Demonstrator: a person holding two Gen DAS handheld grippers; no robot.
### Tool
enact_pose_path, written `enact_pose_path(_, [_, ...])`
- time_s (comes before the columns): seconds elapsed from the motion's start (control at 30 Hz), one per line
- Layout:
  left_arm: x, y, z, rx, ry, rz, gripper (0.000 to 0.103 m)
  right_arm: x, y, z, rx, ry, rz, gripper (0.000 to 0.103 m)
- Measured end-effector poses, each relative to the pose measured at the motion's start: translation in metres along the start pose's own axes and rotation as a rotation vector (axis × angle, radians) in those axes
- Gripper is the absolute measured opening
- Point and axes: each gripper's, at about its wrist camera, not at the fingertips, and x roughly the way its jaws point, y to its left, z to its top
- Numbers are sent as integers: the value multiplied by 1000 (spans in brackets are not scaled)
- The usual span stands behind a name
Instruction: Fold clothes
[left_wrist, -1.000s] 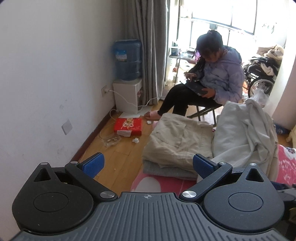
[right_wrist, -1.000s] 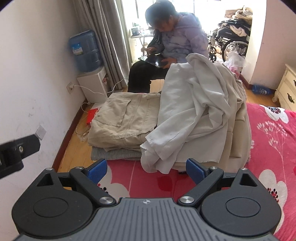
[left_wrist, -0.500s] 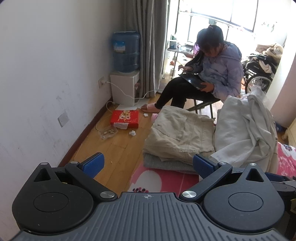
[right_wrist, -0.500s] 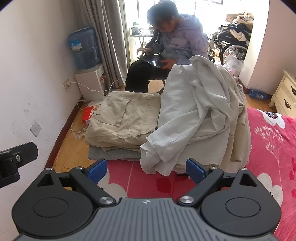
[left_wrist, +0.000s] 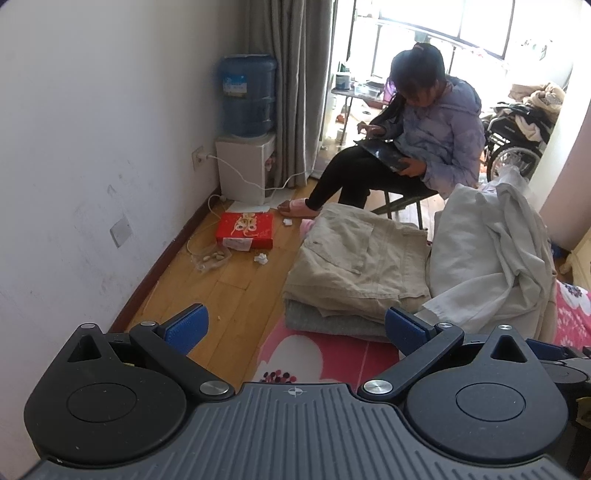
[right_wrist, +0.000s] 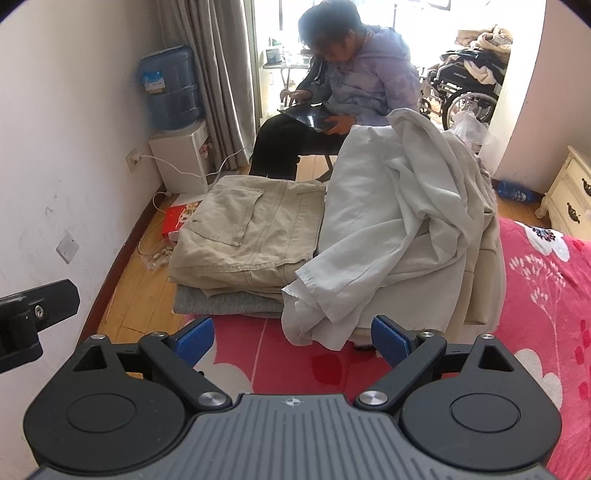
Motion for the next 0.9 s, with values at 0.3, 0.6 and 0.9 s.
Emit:
enact_pose_path(0.3, [5,1,2,9,10,0,103,4,4,-1,-9,9,3,95])
enact_pose_path(0.6, [8,3,1,7,20,-3,103,8,9,-5,-20,18,5,95])
enact_pose_path(0.9, [11,7,0,-2,26,4,103,9,11,-5,-12,20,6,95])
